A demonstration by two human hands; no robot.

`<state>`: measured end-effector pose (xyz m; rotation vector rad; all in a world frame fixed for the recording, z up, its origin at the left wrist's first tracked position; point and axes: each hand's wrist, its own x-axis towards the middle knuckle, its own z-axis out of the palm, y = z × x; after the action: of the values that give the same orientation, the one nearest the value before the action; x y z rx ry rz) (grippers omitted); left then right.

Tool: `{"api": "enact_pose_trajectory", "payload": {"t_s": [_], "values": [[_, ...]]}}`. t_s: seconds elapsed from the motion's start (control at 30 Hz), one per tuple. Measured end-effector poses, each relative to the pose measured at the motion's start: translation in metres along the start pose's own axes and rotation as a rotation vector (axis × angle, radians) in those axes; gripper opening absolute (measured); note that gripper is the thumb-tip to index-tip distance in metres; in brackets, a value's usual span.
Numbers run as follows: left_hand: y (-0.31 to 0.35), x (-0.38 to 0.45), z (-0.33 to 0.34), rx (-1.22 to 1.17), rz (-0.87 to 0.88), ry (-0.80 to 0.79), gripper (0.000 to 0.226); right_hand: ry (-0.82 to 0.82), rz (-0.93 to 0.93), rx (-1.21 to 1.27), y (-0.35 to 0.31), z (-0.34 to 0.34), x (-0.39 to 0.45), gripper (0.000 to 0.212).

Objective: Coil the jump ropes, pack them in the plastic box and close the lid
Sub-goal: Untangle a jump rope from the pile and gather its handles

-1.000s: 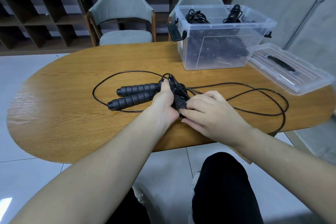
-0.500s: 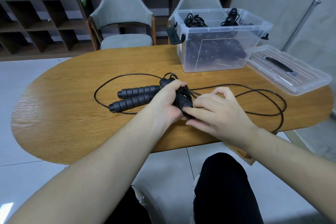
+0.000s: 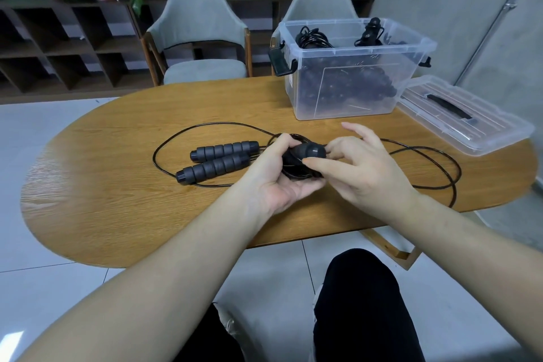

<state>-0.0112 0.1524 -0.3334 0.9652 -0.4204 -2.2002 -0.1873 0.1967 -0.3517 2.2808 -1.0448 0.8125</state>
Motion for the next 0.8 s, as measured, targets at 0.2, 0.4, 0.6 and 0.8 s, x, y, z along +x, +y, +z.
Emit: {"api": "enact_pose_trajectory", "payload": {"t_s": [0.2,0.4,0.6,0.8], "values": [[0.005,0.0,0.002,-0.076,0.043,-0.01,0.018,0.006,0.03,0.081,-0.002,0.005,0.012,0.025],[0.016,0.007,-0.001,-0.008,0.071,0.013,0.041,-0.005,0.352,0.468,-0.007,0.004,0.012,0.017],[0.018,0.012,0.01,0.234,0.196,0.019,0.066,-0.154,0.851,0.72,-0.003,-0.007,0.039,0.04],[0.035,0.011,0.033,0.24,0.329,-0.004,0.052,-0.26,1.046,0.792,0.021,-0.016,0.073,0.054]]}}
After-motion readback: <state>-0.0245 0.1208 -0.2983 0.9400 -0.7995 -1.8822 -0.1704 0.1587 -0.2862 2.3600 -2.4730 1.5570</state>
